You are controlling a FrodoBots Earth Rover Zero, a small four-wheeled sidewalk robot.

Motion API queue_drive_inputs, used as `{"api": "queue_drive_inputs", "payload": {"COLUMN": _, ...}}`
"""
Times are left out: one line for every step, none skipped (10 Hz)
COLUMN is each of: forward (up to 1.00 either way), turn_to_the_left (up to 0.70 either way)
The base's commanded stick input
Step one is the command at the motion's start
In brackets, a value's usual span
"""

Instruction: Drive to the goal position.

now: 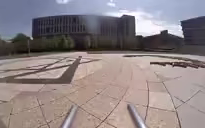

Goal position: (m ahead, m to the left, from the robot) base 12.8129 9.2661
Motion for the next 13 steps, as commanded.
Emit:
{"api": "queue_drive_inputs", "payload": {"forward": 0.70, "turn_to_the_left": -0.35}}
{"api": "queue_drive_inputs", "payload": {"forward": 0.70, "turn_to_the_left": -0.35}}
{"api": "queue_drive_inputs", "payload": {"forward": 0.70, "turn_to_the_left": -0.30}}
{"api": "queue_drive_inputs", "payload": {"forward": 0.70, "turn_to_the_left": -0.20}}
{"api": "queue_drive_inputs", "payload": {"forward": 0.70, "turn_to_the_left": -0.10}}
{"api": "queue_drive_inputs", "payload": {"forward": 0.70, "turn_to_the_left": 0.00}}
{"api": "queue_drive_inputs", "payload": {"forward": 0.70, "turn_to_the_left": 0.00}}
{"api": "queue_drive_inputs", "payload": {"forward": 0.70, "turn_to_the_left": 0.00}}
{"api": "queue_drive_inputs", "payload": {"forward": 0.70, "turn_to_the_left": 0.00}}
{"api": "queue_drive_inputs", "payload": {"forward": 0.70, "turn_to_the_left": 0.00}}
{"api": "queue_drive_inputs", "payload": {"forward": 0.70, "turn_to_the_left": 0.00}}
{"api": "queue_drive_inputs", "payload": {"forward": 0.70, "turn_to_the_left": 0.00}}
{"api": "queue_drive_inputs", "payload": {"forward": 0.70, "turn_to_the_left": 0.00}}
